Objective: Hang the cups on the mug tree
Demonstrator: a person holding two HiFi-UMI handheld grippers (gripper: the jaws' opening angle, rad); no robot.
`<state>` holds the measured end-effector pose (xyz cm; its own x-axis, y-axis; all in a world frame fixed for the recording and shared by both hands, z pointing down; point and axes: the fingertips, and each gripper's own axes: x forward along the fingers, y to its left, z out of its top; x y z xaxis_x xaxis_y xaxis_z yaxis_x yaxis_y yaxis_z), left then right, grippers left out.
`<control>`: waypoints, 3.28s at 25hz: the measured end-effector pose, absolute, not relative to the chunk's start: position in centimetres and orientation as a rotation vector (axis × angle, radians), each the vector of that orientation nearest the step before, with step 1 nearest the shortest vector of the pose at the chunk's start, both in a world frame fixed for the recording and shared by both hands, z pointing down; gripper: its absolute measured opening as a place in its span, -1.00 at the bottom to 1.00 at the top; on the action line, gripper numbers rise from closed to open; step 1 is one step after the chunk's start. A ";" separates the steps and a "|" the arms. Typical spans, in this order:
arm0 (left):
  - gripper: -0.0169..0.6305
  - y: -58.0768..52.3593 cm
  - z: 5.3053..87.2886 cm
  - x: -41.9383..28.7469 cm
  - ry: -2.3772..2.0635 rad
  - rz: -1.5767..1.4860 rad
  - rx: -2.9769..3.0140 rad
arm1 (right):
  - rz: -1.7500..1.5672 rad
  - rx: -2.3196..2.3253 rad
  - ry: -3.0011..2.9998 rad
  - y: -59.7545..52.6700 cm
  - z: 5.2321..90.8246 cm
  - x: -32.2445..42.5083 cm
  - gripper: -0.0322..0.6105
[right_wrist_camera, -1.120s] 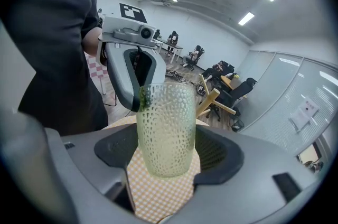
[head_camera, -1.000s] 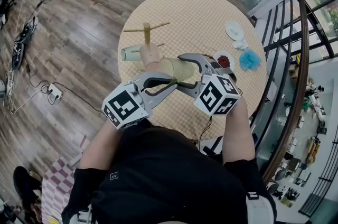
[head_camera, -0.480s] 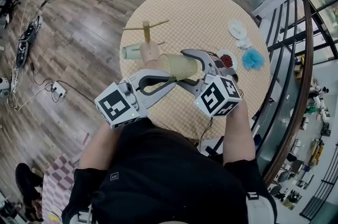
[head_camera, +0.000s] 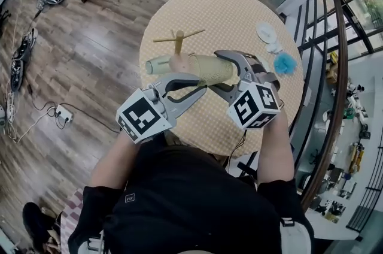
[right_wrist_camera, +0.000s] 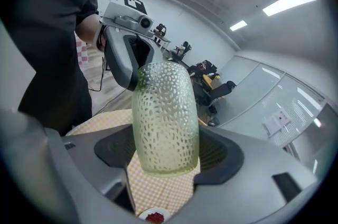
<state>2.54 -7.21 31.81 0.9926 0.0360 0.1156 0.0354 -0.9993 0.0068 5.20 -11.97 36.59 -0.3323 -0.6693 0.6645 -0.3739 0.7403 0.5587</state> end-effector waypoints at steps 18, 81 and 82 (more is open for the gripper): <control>-0.73 -12.1 32.8 -1.7 -0.067 0.162 3.086 | -0.391 0.834 -1.729 -16.4 37.1 8.5 0.16; -0.73 -15.9 37.4 -6.7 -0.368 0.166 2.898 | -0.688 0.530 -1.346 -24.6 42.0 9.8 0.16; -0.73 -15.9 37.5 -6.7 -0.368 0.167 2.897 | -0.687 0.534 -1.349 -24.5 42.0 9.8 0.16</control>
